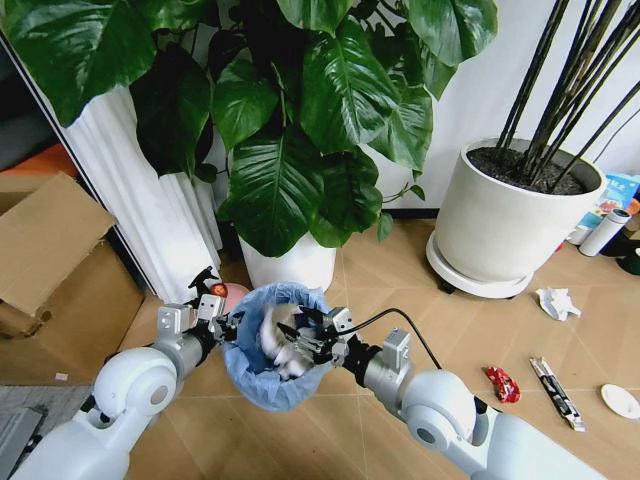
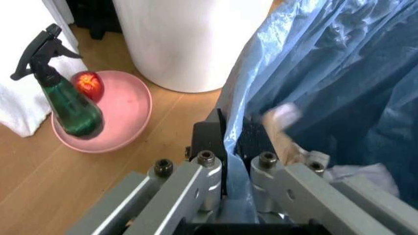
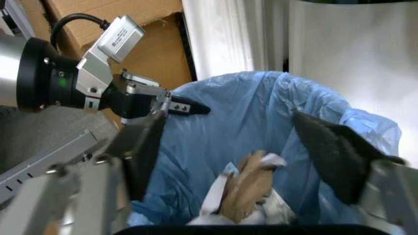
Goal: Pick up the trash bin and place the garbage on the floor into it.
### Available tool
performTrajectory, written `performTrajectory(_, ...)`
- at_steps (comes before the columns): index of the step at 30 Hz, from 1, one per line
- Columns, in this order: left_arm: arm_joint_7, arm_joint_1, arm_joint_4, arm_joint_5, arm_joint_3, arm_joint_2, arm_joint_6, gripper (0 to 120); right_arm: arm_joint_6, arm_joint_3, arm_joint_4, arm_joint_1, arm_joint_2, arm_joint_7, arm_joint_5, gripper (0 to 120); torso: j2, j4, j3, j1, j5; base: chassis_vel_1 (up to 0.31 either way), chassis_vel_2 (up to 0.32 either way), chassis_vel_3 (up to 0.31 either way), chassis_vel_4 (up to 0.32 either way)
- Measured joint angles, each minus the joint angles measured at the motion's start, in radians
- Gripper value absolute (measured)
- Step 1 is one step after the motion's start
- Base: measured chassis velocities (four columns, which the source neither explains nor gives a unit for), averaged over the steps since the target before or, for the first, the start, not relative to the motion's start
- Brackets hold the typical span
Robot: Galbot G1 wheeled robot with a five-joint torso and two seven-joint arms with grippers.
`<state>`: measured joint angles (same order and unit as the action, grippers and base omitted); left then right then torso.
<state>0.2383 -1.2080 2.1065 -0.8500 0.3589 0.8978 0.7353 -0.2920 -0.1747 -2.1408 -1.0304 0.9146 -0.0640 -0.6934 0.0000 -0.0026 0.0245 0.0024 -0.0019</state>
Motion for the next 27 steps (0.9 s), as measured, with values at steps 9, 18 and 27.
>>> performTrajectory(9,-0.011,-0.010,-0.001,0.017,0.014,-0.002,0.000,0,0.030,0.110,0.007,-0.045,0.009,-0.030,0.086,100,0.000,0.0001,0.000,0.000,0.0000,0.000,0.000,0.000,0.000)
performTrajectory(18,-0.029,-0.043,0.011,0.058,0.031,0.015,0.000,0,0.123,0.323,0.051,-0.172,0.005,-0.018,0.229,100,0.000,0.0001,0.000,0.000,0.0002,0.000,0.000,0.000,0.000)
performTrajectory(27,-0.031,-0.053,0.027,0.055,0.040,0.013,0.000,0,0.152,0.541,0.081,-0.335,0.057,-0.010,0.318,100,0.000,-0.0002,0.000,0.000,0.0000,0.000,0.000,0.000,0.000)
